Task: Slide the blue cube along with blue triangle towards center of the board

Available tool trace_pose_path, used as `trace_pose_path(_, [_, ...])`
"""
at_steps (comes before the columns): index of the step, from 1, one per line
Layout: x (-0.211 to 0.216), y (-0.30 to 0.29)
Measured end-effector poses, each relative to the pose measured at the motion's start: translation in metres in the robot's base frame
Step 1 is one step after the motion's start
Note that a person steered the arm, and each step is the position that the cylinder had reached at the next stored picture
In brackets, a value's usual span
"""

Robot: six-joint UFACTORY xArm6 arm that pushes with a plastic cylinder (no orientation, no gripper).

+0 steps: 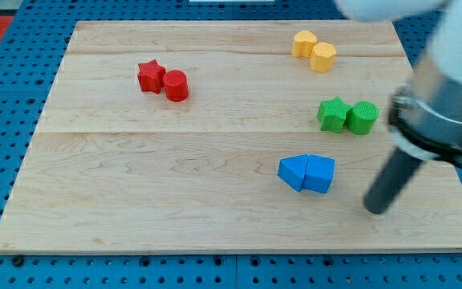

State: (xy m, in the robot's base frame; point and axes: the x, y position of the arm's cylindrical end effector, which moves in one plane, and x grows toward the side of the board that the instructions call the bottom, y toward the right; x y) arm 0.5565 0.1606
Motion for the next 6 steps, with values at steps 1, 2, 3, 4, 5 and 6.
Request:
trace_pose_path(1, [-0.038,-0.021])
trace_pose_path(2, [-0.039,-0.026])
trace_pose_path(3, [-0.019,-0.033])
trace_pose_path(4, [-0.054,-0.104])
trace_pose_path(5, [-0.079,-0.107])
trace_pose_path(6, [-0.073,-0.108])
